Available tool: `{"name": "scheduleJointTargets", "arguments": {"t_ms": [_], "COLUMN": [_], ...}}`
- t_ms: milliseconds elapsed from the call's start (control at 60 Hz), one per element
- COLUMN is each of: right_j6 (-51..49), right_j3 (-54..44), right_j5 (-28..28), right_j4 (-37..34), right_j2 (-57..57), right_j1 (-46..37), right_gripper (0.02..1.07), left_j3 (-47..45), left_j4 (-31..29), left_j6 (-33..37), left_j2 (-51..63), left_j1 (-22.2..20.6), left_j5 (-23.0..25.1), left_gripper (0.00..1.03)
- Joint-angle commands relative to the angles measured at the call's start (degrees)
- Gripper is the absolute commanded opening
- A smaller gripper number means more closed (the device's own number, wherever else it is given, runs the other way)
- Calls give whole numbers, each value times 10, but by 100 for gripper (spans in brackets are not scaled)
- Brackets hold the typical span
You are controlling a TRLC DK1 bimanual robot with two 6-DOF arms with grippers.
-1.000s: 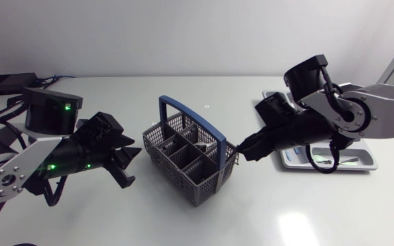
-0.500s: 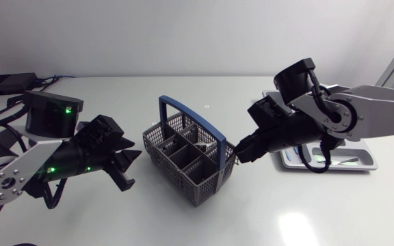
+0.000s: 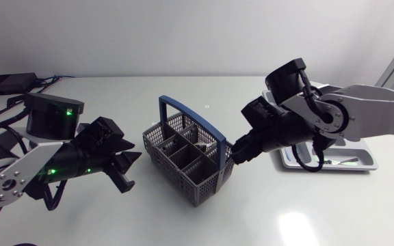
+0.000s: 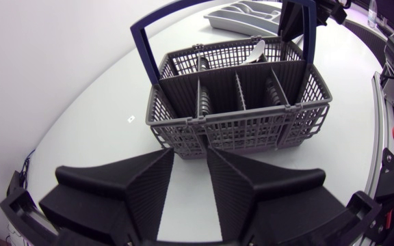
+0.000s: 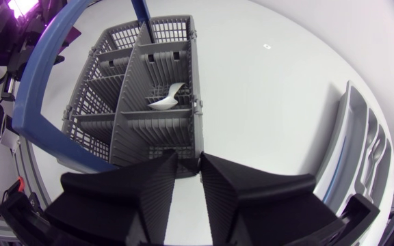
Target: Unload the cutlery basket into the drawer organizer.
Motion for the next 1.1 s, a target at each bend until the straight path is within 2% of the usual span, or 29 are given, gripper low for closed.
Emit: {"name": "scheduleJointTargets", "arguments": {"t_ms": [0, 500, 1083], "right_j6": [7, 19, 21], "right_j3": [13, 14, 15], "right_j5": [9, 59, 68], "right_j4": [-3, -11, -25], "right_j2": [6, -14, -24], "right_j1": [11, 34, 45], "right_gripper": [29, 29, 29], "left_j3": [-17, -21, -22], "left_j4": [5, 7, 10], "left_j6": [-10, -8, -8], "left_j2": [-8, -8, -10], "left_j1": [-3, -2, -4], "left_j5": [7, 7, 7], "left_gripper": [37, 37, 37]}}
